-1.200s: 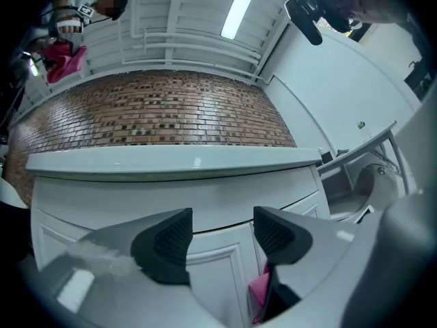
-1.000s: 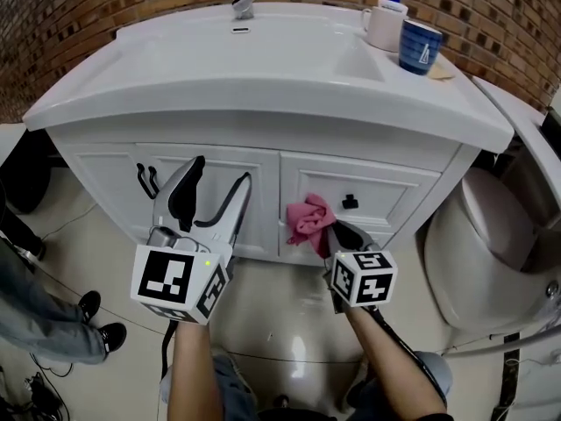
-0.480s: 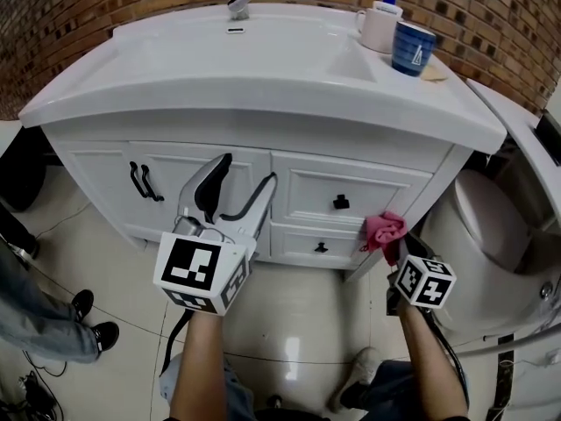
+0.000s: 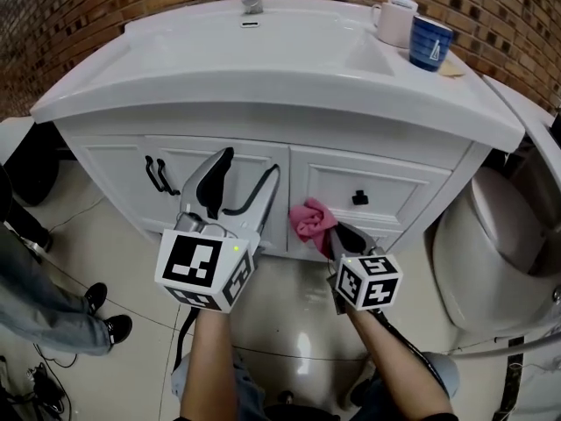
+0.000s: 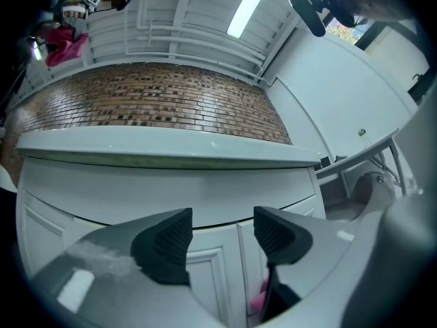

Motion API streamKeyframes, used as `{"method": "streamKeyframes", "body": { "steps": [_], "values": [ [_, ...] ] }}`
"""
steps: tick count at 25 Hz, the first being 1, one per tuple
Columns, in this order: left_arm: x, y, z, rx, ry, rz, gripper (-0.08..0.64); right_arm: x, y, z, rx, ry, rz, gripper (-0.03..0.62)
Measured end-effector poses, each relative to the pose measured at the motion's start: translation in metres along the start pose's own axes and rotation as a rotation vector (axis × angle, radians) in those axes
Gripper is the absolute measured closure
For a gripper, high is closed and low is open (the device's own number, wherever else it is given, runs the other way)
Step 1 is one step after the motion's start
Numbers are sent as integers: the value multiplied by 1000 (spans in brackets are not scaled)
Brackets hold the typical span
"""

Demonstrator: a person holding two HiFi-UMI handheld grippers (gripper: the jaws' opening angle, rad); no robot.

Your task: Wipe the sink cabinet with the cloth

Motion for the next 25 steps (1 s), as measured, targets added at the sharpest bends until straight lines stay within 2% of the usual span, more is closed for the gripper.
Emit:
{"method": "streamKeyframes", "body": {
  "steps": [4,6,8,13,18,22,25],
  "values": [
    [9,-6,-11,-49,-37,-2,276,-32,2,-42,-30,-101,-5,565],
    [11,-2,-15,-57,-36,-16,276,-39,10,-46,-15,-112,-22,565],
    [13,1,-19,-39,-28,-20,275,-37,18,-35,-30,-85,-39,565],
    [9,-1,-14,-38,1,-12,275,-3,17,26,-75,59,-40,565],
    [0,11,-7,-38,35,-45,275,48,19,103,-21,261,-63,565],
    [-5,11,-9,-3,37,-33,275,91,25,163,-128,449,-52,565],
    [-10,15,-8,6,34,-37,275,102,25,183,-138,509,-50,565]
  ]
}}
Point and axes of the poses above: the fingertips, and each gripper's own axes: x backward along the fingers, z to its right, y out of its underside, the point moved 3 cm from there along x, backward along the fingers, and after that the axes turned 3 degrees about -z, right-handed, at the moved point
